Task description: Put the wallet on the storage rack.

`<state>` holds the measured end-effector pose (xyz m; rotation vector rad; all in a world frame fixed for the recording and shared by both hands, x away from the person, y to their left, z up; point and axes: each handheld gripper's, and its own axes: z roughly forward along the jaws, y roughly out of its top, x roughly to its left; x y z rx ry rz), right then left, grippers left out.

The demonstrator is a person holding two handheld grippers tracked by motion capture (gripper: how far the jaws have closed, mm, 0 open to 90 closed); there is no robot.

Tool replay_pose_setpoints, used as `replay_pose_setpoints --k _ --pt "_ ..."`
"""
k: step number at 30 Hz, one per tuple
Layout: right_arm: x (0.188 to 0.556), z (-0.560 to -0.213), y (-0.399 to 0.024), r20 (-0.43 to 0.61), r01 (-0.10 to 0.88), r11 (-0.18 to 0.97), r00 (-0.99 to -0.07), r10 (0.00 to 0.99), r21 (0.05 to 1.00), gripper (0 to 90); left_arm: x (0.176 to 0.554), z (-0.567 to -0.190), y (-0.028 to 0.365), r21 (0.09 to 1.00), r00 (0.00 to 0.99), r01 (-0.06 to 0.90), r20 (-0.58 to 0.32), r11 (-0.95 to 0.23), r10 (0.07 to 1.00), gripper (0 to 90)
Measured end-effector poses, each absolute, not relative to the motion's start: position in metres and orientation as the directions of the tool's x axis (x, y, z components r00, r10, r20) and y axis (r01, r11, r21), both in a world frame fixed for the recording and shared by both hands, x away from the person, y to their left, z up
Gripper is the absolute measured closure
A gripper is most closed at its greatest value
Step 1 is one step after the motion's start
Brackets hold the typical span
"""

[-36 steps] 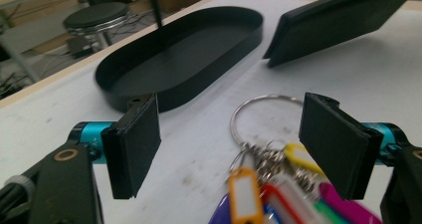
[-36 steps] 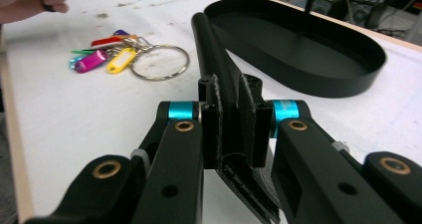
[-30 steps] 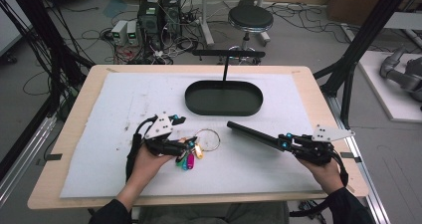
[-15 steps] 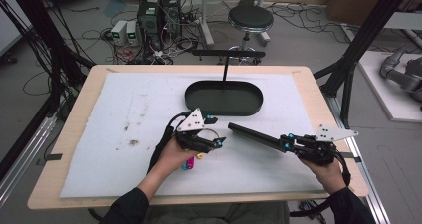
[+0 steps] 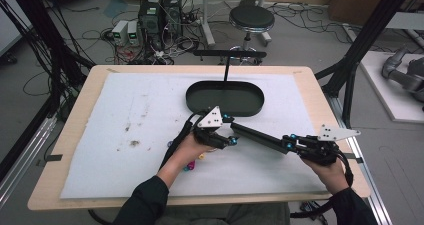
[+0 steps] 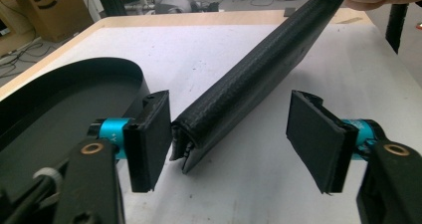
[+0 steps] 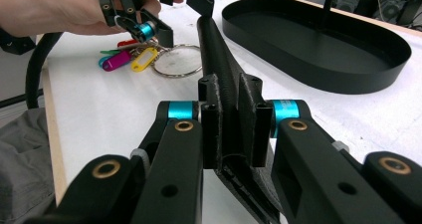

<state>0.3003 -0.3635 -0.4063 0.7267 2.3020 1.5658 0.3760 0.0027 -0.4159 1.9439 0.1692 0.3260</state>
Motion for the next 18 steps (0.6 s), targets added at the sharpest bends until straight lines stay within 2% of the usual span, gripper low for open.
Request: replay_pose_setpoints --k 4,5,7,8,12,14,16,18 --pt "0.302 -0.407 -0.366 0.067 0.26 0.292 -0.841 0.538 0.92 81.3 0.381 -0.417 0.006 0.926 0.946 -0.06 0.172 -0.372 0.274 51.1" --pt "0.302 -0.407 -0.366 0.067 0.26 0.293 -0.842 0.535 0.92 81.3 0.382 -0.417 0.007 0.927 0.941 -0.059 0.176 -0.37 0.289 49.8" --pt "0.302 -0.407 -0.366 0.067 0.259 0.292 -0.842 0.535 0.92 81.3 0.383 -0.418 0.007 0.933 0.937 -0.048 0.166 -0.358 0.308 39.4" --pt "0.302 -0.407 -0.366 0.067 0.259 0.293 -0.843 0.534 0.92 81.3 0.385 -0.419 0.007 0.942 0.939 -0.028 0.14 -0.335 0.314 39.4" --pt "0.303 -0.407 -0.366 0.072 0.262 0.292 -0.844 0.531 0.92 81.3 0.386 -0.423 0.003 0.939 0.958 -0.058 0.148 -0.339 0.246 38.4" --pt "0.303 -0.408 -0.365 0.075 0.265 0.292 -0.845 0.53 0.919 81.2 0.385 -0.425 -0.003 0.918 0.961 -0.087 0.18 -0.387 0.211 40.1" --pt "0.303 -0.408 -0.365 0.073 0.263 0.296 -0.847 0.526 0.918 81.1 0.387 -0.426 -0.005 0.909 0.956 -0.095 0.197 -0.406 0.216 46.0" --pt "0.303 -0.408 -0.366 0.07 0.261 0.297 -0.846 0.528 0.918 80.7 0.387 -0.424 -0.004 0.905 0.95 -0.115 0.22 -0.409 0.22 56.1"
